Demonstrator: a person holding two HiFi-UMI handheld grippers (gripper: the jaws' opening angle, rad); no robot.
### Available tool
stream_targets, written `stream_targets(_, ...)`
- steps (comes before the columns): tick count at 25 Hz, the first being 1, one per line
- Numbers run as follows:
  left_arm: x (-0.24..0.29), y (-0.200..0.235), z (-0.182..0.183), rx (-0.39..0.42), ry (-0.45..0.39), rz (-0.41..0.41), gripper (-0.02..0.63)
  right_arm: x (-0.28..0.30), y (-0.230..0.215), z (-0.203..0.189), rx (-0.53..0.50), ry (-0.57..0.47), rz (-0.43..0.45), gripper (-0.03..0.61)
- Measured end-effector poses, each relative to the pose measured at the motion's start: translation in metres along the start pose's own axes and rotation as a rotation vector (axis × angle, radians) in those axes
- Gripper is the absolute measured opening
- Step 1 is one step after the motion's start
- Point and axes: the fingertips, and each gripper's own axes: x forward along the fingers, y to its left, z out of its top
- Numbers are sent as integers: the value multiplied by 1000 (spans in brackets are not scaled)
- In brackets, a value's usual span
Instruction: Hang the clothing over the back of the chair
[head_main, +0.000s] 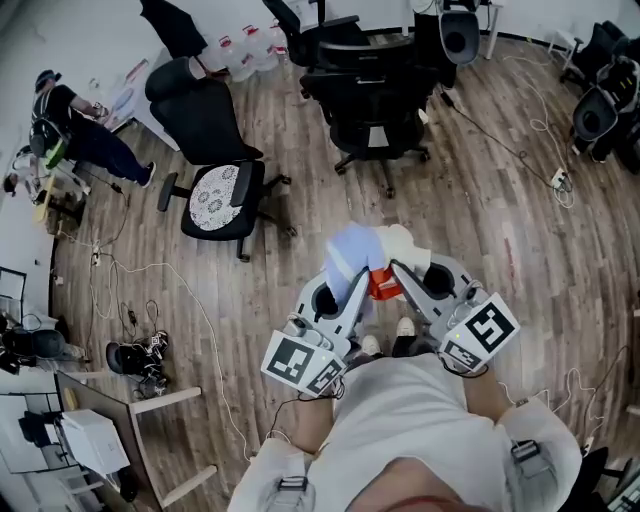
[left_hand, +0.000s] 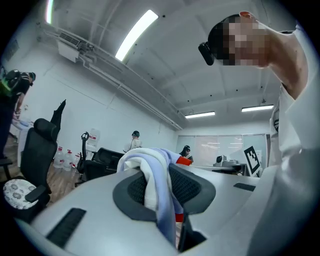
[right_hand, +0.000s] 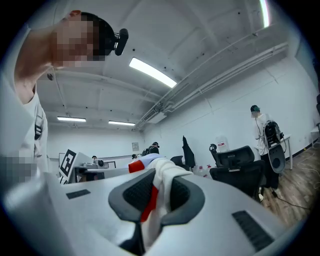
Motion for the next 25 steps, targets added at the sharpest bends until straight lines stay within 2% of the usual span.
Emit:
stream_targets(13,34,-5,1,45,-9,132,87,-3,-35,9,13,-5,113,46)
stream_targets(19,47,12,-2,49,-6,145,89,11,-52,5,22,-9,121,46)
stream_targets(25,60,49,4,31,-14,129,87,47,-67,6,11,5,103,46)
